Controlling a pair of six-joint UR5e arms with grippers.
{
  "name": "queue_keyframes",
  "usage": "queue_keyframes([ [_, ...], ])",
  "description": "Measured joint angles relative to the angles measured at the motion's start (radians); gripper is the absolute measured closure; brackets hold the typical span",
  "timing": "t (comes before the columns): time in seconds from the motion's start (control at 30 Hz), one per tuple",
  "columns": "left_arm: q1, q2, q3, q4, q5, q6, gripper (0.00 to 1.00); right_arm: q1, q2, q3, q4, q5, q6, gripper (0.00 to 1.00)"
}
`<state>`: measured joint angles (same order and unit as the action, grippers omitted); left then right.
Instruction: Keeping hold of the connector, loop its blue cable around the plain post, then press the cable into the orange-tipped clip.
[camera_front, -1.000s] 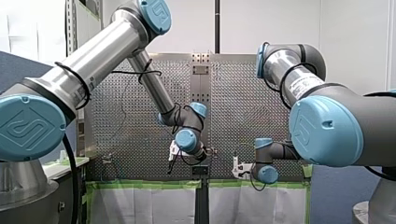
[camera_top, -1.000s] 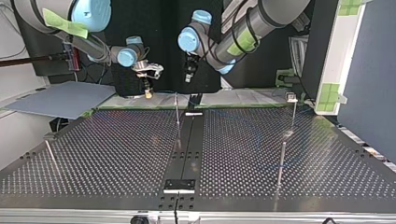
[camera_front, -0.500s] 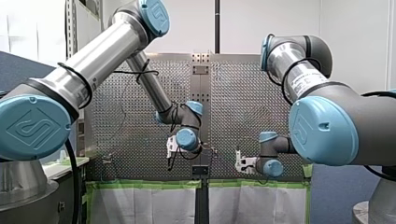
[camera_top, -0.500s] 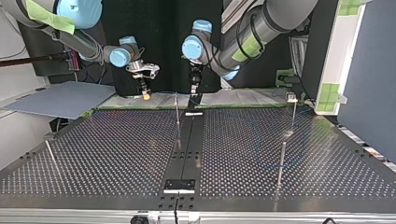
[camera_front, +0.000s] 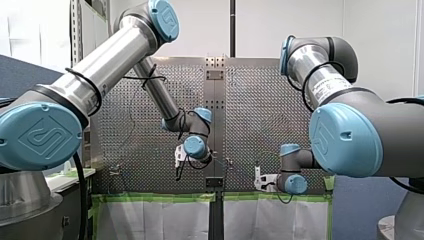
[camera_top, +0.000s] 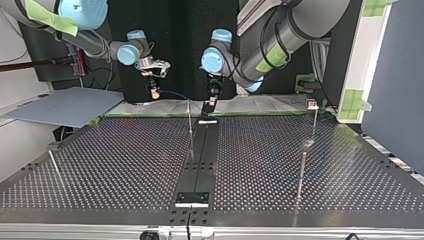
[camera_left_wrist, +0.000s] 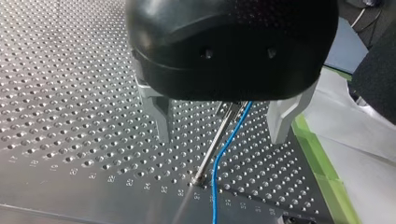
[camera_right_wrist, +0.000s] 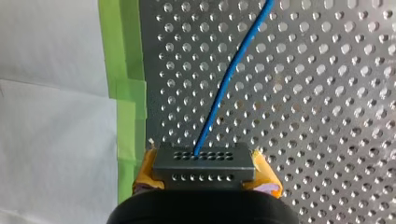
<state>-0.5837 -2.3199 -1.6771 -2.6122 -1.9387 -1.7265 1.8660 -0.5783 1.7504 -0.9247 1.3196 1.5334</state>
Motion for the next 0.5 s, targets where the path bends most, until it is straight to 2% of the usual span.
queue_keyframes([
  [0.1, 0.000, 0.000, 0.000, -0.002, 0.008, 0.002, 0.00, 0.002, -0.001, -0.001, -0.009, -0.023, -0.003, 1.00],
  [0.27, 0.000, 0.000, 0.001, -0.003, 0.012, 0.002, 0.00, 0.004, -0.001, -0.002, -0.033, -0.074, 0.022, 1.00],
  [0.37, 0.001, 0.000, 0.001, -0.003, 0.012, 0.002, 0.00, 0.005, -0.001, -0.002, -0.035, -0.103, 0.028, 1.00],
  [0.5, 0.002, 0.000, 0.001, -0.004, 0.013, 0.002, 0.00, 0.003, -0.001, -0.002, -0.031, -0.119, 0.031, 1.00],
])
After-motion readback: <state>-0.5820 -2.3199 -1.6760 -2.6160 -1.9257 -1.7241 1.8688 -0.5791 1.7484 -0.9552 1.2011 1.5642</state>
